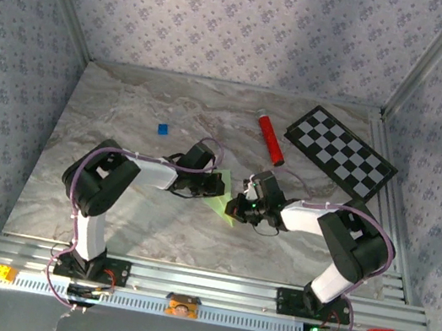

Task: Fold a paper plane with a square sheet of paper (pick it up from the middle)
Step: Fourth fold the wing at the center of the table.

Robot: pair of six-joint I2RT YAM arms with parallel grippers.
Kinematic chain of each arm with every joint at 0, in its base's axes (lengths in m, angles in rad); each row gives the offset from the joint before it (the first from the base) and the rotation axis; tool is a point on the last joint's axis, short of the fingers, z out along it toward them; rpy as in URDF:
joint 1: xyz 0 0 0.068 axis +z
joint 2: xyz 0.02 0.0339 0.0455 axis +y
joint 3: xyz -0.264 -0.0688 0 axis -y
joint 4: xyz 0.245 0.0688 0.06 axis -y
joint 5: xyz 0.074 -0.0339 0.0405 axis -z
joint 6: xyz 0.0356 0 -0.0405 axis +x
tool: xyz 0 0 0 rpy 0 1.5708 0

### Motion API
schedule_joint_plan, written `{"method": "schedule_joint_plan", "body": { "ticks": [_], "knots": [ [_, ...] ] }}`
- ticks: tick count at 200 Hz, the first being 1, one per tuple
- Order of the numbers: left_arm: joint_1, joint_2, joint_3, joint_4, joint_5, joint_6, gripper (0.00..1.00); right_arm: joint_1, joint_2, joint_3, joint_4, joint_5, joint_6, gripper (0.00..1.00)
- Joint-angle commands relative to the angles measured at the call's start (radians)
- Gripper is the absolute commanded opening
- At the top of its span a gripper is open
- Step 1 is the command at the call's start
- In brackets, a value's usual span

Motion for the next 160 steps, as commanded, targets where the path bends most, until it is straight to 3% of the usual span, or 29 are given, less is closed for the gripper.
{"method": "schedule_joint_plan", "body": {
  "ticks": [1, 56, 160],
  "knots": [
    [0.005, 0.032, 0.009, -0.036, -0.019, 0.016, 0.06, -0.001, -0.028, 0.042, -0.046, -0.010, -0.021, 0.01],
    [0.005, 0.035, 0.018, -0.040, -0.014, 0.021, 0.06, -0.008, 0.045, 0.114, -0.098, 0.014, -0.045, 0.03],
    [0.044, 0.044, 0.043, -0.042, 0.003, 0.040, 0.06, -0.024, 0.081, -0.034, -0.074, 0.024, -0.021, 0.00]
  ]
}}
